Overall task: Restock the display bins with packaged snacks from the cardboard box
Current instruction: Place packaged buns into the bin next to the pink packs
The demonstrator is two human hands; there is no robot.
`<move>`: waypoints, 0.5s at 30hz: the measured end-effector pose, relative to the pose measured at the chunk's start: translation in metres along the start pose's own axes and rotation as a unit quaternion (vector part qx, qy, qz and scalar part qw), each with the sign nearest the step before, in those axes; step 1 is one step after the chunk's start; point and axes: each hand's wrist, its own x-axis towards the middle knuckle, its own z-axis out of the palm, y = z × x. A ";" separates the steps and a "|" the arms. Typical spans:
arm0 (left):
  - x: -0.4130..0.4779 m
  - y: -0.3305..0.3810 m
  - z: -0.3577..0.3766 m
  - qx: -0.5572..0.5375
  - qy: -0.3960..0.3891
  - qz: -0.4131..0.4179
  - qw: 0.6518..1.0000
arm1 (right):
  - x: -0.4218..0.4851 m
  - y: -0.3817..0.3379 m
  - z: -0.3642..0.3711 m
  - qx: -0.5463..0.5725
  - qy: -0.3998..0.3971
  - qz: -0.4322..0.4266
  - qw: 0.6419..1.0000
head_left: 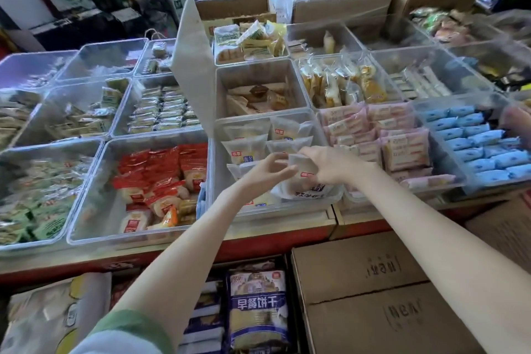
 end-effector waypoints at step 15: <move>-0.004 -0.082 -0.038 0.504 0.065 -0.036 0.861 | 0.037 -0.008 0.039 -0.113 -0.086 -0.001 0.990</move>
